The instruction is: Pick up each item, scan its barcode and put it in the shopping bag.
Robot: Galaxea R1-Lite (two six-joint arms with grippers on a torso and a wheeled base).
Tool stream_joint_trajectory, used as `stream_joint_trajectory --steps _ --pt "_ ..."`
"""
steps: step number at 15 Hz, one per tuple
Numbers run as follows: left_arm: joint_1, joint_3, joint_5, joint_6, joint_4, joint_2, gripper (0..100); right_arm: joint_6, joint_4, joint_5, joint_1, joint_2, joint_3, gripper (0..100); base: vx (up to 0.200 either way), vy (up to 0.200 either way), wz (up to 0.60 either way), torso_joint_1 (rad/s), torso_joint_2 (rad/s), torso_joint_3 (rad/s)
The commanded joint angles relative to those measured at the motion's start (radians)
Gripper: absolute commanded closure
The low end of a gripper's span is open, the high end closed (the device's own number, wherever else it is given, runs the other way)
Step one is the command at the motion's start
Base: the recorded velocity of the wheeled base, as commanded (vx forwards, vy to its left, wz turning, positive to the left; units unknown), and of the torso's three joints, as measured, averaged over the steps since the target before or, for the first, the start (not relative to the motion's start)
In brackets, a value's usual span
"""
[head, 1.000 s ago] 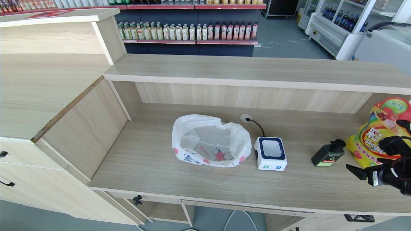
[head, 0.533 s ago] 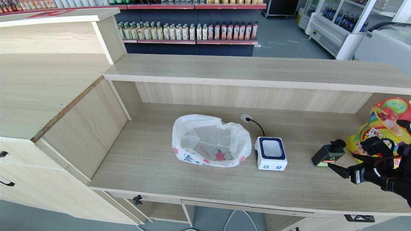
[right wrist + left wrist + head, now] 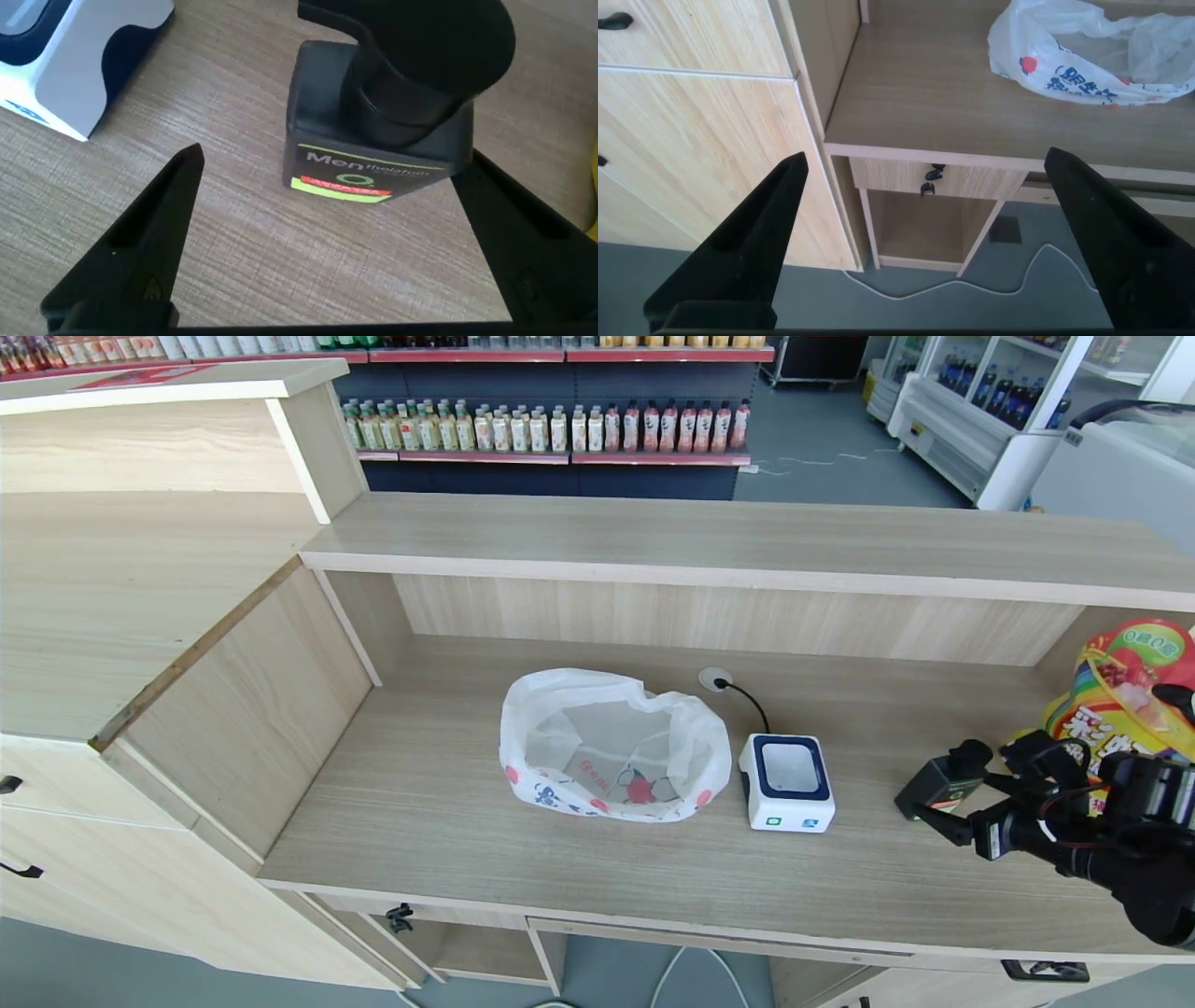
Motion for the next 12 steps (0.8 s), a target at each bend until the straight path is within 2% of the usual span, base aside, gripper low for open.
stream_joint_trajectory --steps 1,6,9,12 --pt "0.000 0.000 0.000 0.000 0.002 0.000 0 -0.002 -0.002 0.000 0.008 0.049 -0.045 0 0.000 0.000 0.00 0.000 0.00 0.000" --pt "0.000 0.000 0.000 0.000 0.000 0.000 0 -0.003 -0.010 0.004 0.008 0.087 -0.094 0 0.000 0.000 0.00 0.000 0.00 0.000" --pt "0.000 0.000 0.000 0.000 0.000 0.000 0 -0.002 -0.008 0.078 0.016 0.116 -0.140 0 0.000 0.000 0.00 0.000 0.00 0.000" --pt "0.000 0.000 0.000 0.000 0.000 0.000 0 0.003 -0.002 0.092 0.044 0.144 -0.174 0 0.000 0.000 0.00 0.000 0.00 0.000"
